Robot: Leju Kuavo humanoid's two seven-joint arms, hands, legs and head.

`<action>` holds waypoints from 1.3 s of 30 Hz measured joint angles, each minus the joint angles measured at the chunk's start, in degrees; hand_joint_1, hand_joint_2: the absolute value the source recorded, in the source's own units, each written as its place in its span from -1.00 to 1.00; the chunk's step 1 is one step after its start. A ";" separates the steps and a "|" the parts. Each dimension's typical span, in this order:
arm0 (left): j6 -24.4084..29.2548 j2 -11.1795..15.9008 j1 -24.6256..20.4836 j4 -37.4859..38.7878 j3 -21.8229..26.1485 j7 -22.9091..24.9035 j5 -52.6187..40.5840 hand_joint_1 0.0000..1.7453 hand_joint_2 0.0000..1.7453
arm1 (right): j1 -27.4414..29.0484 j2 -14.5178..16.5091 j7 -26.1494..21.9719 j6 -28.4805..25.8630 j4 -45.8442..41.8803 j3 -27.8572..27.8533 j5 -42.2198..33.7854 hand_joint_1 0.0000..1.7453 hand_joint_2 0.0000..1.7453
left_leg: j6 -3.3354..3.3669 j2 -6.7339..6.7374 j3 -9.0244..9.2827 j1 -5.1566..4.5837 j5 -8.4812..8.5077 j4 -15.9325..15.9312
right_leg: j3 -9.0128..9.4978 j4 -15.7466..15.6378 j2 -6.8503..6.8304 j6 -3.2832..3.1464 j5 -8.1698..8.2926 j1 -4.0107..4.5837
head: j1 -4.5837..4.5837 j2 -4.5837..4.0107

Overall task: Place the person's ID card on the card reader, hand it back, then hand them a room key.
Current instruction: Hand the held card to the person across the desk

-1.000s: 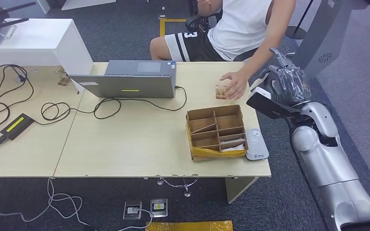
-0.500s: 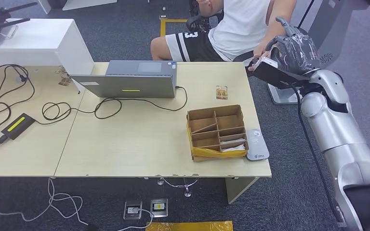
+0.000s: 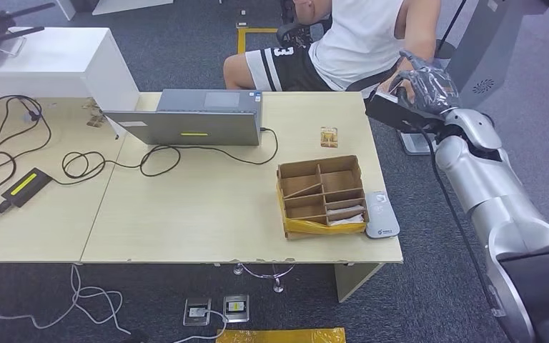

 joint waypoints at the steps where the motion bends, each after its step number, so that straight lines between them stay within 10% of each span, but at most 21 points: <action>1: -0.09 0.15 -0.07 0.00 -0.22 0.01 -0.03 -1.00 -1.00 | -0.14 0.29 0.01 -0.19 1.33 0.30 0.00 -0.48 1.00 | 0.00 0.01 0.00 0.00 0.00 0.00 | 0.00 0.00 0.01 0.00 0.00 0.00 | -0.01 0.00; 3: -0.10 0.27 -0.07 0.01 -0.32 0.01 0.01 -1.00 -1.00 | -0.12 0.45 0.05 -0.39 2.07 0.48 0.01 -1.00 1.00 | 0.00 0.01 0.00 0.00 0.00 0.00 | 0.00 0.00 0.01 0.00 0.00 0.00 | -0.01 0.00; 14: -0.05 0.65 -0.04 0.01 -0.45 0.01 0.30 -1.00 -1.00 | -0.11 0.91 -0.75 -3.55 4.96 1.21 -0.06 -1.00 1.00 | 0.00 0.02 0.00 0.00 0.00 0.00 | -0.01 0.00 0.07 0.00 0.00 0.00 | 0.00 -0.01; 20: 1.26 0.63 0.19 0.01 -0.48 0.01 1.57 -1.00 -1.00 | -1.09 0.40 -4.34 -17.72 5.12 1.51 2.20 -1.00 1.00 | 0.00 0.03 0.04 -0.01 0.00 0.03 | -0.03 0.00 0.08 0.00 0.01 0.00 | -0.01 -0.01; 25: 2.97 0.46 1.35 0.00 -0.48 0.20 3.28 -1.00 -1.00 | -2.09 -4.77 -7.42 -25.23 0.86 -0.25 1.55 -1.00 1.00 | 0.02 0.02 0.02 -0.01 -0.02 0.06 | -0.03 -0.07 0.04 0.01 0.00 -0.01 | 0.00 0.00; 39: 6.41 -0.13 2.03 0.01 -0.35 2.60 7.10 -1.00 -1.00 | 6.48 -18.29 -7.49 -25.27 -5.47 -21.69 1.92 -1.00 1.00 | 0.05 0.05 0.05 0.00 -0.12 0.08 | -0.01 -0.17 0.07 0.03 0.00 0.00 | -0.02 0.00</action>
